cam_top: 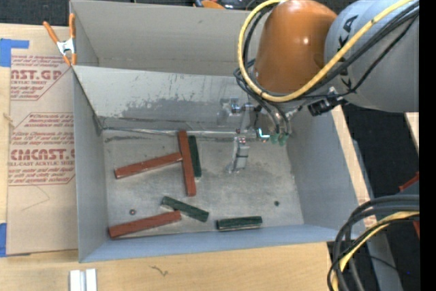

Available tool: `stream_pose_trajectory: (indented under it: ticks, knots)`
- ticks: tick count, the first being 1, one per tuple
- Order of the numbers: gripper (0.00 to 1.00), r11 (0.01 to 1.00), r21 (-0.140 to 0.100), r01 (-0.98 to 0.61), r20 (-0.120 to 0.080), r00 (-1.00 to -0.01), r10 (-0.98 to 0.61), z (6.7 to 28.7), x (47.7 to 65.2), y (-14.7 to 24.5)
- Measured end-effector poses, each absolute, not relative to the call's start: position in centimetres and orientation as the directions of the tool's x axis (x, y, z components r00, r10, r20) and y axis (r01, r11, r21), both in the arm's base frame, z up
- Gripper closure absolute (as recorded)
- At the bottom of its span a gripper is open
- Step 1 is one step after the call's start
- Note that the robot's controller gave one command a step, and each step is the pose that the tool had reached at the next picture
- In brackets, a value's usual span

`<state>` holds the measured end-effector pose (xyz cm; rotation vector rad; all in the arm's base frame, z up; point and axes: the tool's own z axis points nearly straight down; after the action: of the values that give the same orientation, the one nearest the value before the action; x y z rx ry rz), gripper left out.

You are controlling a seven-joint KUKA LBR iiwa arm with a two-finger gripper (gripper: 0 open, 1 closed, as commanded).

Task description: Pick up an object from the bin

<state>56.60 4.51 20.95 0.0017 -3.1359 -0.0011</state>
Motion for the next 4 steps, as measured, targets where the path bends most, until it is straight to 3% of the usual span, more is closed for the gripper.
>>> stream_pose_trajectory:
  ticks: [1,2,3,4]
  knots:
    - [0.0,0.992,0.001,-0.125,0.008,-0.992,-0.125,10.6,53.3,8.6]
    - [0.0,0.874,0.004,-0.487,0.002,-0.874,-0.487,8.8,48.7,15.6]
    - [1.0,0.876,0.002,-0.482,0.0,-0.876,-0.482,8.8,48.8,15.4]
    - [0.0,0.876,0.002,-0.482,0.0,-0.876,-0.482,8.8,48.8,15.4]
